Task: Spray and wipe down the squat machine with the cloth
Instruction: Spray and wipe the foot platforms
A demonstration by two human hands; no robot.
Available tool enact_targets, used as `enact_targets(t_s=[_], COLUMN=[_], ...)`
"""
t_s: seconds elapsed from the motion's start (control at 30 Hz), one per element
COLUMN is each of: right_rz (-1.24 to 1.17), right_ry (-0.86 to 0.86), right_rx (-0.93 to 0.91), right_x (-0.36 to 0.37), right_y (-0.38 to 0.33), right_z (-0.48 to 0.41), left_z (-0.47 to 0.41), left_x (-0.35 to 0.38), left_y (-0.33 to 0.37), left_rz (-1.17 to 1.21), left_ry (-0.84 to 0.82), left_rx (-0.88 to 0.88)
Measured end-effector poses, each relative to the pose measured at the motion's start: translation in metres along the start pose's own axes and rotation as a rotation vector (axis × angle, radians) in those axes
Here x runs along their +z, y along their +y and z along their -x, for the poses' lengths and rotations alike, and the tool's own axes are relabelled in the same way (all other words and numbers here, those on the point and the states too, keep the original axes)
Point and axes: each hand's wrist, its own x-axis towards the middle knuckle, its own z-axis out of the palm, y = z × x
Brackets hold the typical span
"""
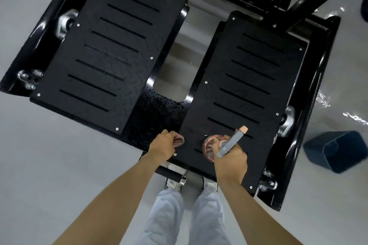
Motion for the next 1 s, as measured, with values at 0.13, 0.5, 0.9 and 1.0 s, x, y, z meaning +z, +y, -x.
enact_targets(t_s=[0.13,0.5,0.9,1.0], right_rz=[-0.082,-0.313,-0.516,-0.559], right_ry=[-0.036,-0.089,-0.312,-0.337], right_rx=[0.040,0.032,-0.060,-0.031], right_x=[-0.017,-0.075,-0.172,-0.205], right_y=[0.004,0.038,0.154,0.186], right_z=[0.005,0.004,-0.006,-0.012], left_z=[0.003,0.044,0.099,0.120], left_x=[-0.012,0.026,0.073,0.086], left_y=[0.018,0.130,0.260,0.305], left_rz=[0.476,1.028,0.567,0.623], left_ry=[0.065,0.017,-0.289,-0.375], left_rx=[-0.137,-0.254,0.188,0.155])
